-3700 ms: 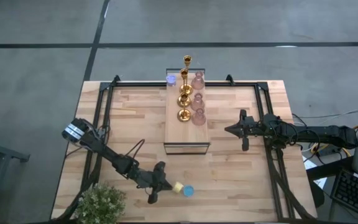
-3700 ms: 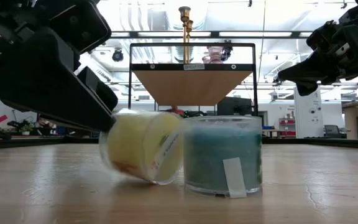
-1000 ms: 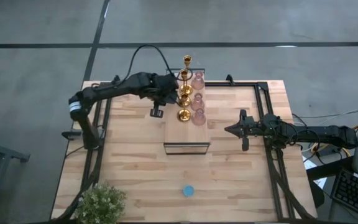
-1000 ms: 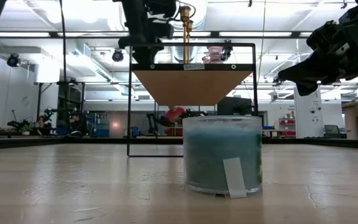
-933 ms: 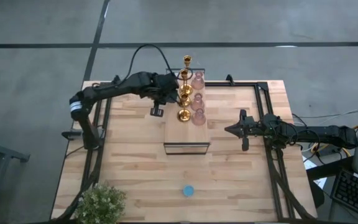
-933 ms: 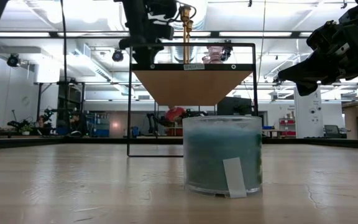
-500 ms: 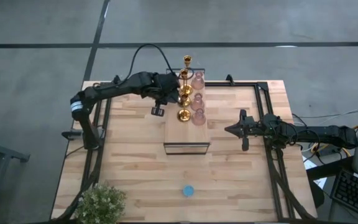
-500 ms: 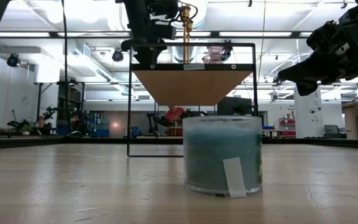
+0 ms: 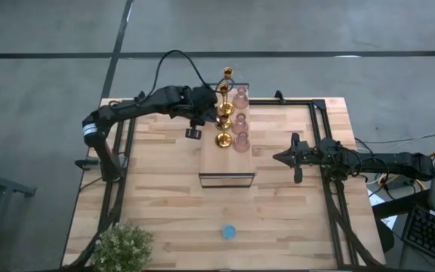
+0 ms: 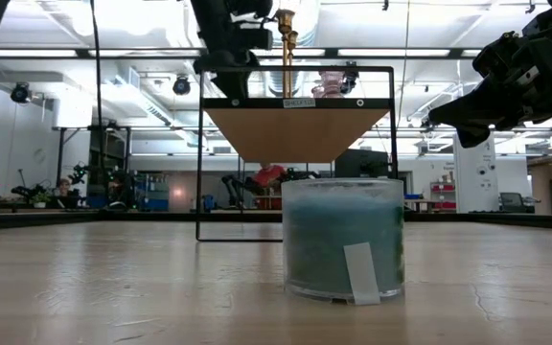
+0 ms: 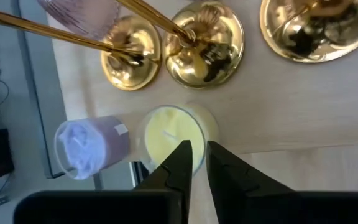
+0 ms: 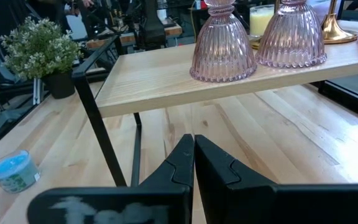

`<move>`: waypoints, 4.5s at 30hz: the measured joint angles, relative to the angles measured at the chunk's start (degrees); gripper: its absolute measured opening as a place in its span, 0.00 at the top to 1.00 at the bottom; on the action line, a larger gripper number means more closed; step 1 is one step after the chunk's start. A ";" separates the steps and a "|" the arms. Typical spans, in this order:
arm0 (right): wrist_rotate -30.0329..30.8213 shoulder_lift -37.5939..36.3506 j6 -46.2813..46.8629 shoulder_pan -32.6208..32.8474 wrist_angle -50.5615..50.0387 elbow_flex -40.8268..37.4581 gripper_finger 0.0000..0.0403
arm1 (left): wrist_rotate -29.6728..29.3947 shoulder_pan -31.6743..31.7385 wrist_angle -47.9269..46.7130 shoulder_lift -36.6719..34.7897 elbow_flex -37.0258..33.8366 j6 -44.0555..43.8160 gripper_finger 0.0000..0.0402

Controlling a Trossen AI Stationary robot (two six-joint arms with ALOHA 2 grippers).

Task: Pick & Place candle stick holders
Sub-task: Put the yellow scented candle on the shelf, then put the blue scented candle on the shelf

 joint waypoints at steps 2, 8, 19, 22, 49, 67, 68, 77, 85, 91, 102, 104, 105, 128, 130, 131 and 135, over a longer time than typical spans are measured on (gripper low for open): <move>0.00 0.02 0.00 0.00 0.02 0.00 0.98 | 0.51 0.00 -0.13 -0.89 0.00 -0.02 0.87; 0.00 0.00 0.00 0.00 0.02 0.00 0.98 | 0.56 0.24 -1.49 -4.72 -0.02 -1.55 0.86; -0.02 0.02 0.00 0.00 0.00 0.00 0.98 | 0.11 5.48 1.29 -6.91 -7.18 -3.33 0.87; -0.02 0.00 0.00 0.00 0.00 -0.01 0.98 | -1.46 6.64 6.21 -6.91 -10.45 -1.96 0.87; 0.00 0.01 0.00 -0.02 0.02 0.00 0.98 | 6.58 7.37 15.49 -7.38 -15.89 -0.91 0.89; 0.00 0.00 0.00 -0.02 0.00 -0.02 0.98 | 18.78 0.44 2.55 -18.88 -17.28 -7.86 0.91; -0.02 0.00 0.00 -0.02 0.00 -0.01 0.98 | 19.45 -1.09 3.08 -19.97 -17.88 -8.17 0.91; -0.02 0.00 0.00 0.00 0.00 0.00 0.98 | 23.09 -20.06 15.28 -26.92 -27.91 -13.24 0.90; 0.00 0.02 0.00 0.00 0.00 0.00 0.98 | 22.83 -39.55 39.44 -27.22 -39.10 -17.14 0.73; -0.01 0.00 0.00 -0.01 0.02 -0.02 0.98 | 18.21 -48.25 53.67 -21.43 -43.33 -17.85 0.66; -0.01 0.00 0.00 -0.02 0.02 -0.02 0.98 | 13.15 -49.29 56.06 -5.04 -39.86 -16.74 0.69; -0.02 0.02 0.00 -0.02 0.01 -0.02 0.98 | 12.49 -49.29 56.38 -2.94 -38.67 -15.87 0.69; -0.02 0.00 0.00 -0.02 0.02 -0.02 0.98 | 11.90 -49.29 56.62 -1.93 -38.07 -15.27 0.69; 0.00 -0.02 0.00 0.00 0.00 -0.02 0.98 | 4.27 -49.33 54.71 12.67 -28.00 -3.18 0.73; -0.01 -0.01 0.00 0.00 0.00 -0.02 0.98 | 4.16 -49.33 54.79 12.89 -28.00 -1.93 0.73; -0.01 0.02 0.00 0.00 0.00 -0.02 0.98 | 4.14 -49.33 54.78 12.95 -28.00 -1.31 0.73; -0.02 0.02 0.00 0.00 0.01 -0.02 0.98 | 4.12 -49.40 54.75 13.08 -28.00 0.42 0.73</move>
